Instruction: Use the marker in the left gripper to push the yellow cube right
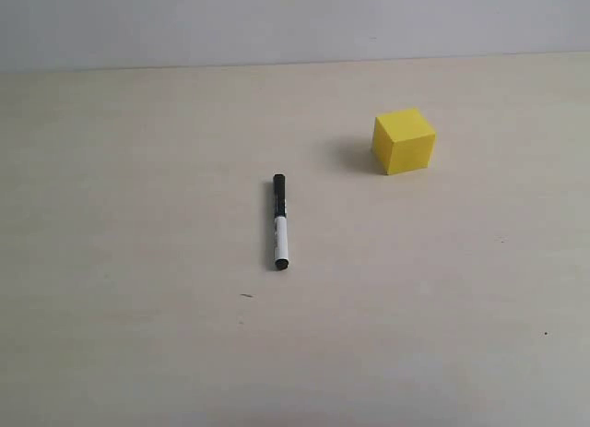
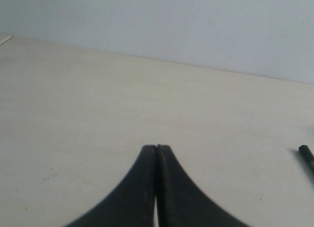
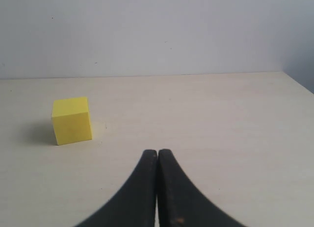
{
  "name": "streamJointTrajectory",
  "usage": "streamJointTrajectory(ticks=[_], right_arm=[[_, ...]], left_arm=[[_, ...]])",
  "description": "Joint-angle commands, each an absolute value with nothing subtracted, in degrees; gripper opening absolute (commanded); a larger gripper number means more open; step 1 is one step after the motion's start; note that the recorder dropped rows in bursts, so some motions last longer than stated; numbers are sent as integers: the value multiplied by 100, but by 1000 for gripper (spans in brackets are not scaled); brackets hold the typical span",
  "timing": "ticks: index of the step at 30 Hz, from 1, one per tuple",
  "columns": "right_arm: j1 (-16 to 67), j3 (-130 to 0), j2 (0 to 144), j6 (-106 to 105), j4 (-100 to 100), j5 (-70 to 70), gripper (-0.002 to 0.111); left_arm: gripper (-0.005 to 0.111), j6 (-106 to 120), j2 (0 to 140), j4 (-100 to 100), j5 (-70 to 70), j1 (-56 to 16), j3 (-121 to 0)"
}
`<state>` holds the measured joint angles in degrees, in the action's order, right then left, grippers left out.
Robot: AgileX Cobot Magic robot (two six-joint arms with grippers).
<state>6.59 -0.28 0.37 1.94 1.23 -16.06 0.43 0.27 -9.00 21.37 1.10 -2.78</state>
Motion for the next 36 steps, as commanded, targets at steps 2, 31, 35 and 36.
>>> streamJointTrajectory(ticks=[2, 31, 35, 36], right_arm=[[668, 0, 0, 173, 133, -1534, 0], [668, 0, 0, 174, 133, -1534, 0], [668, 0, 0, 174, 133, -1534, 0], [668, 0, 0, 174, 133, -1534, 0]], left_arm=[[0, 0, 0, -963, 2081, 122, -253], [0, 0, 0, -1143, 2042, 122, 0], [0, 0, 0, -1143, 2042, 122, 0], [0, 0, 0, -1143, 2042, 122, 0]])
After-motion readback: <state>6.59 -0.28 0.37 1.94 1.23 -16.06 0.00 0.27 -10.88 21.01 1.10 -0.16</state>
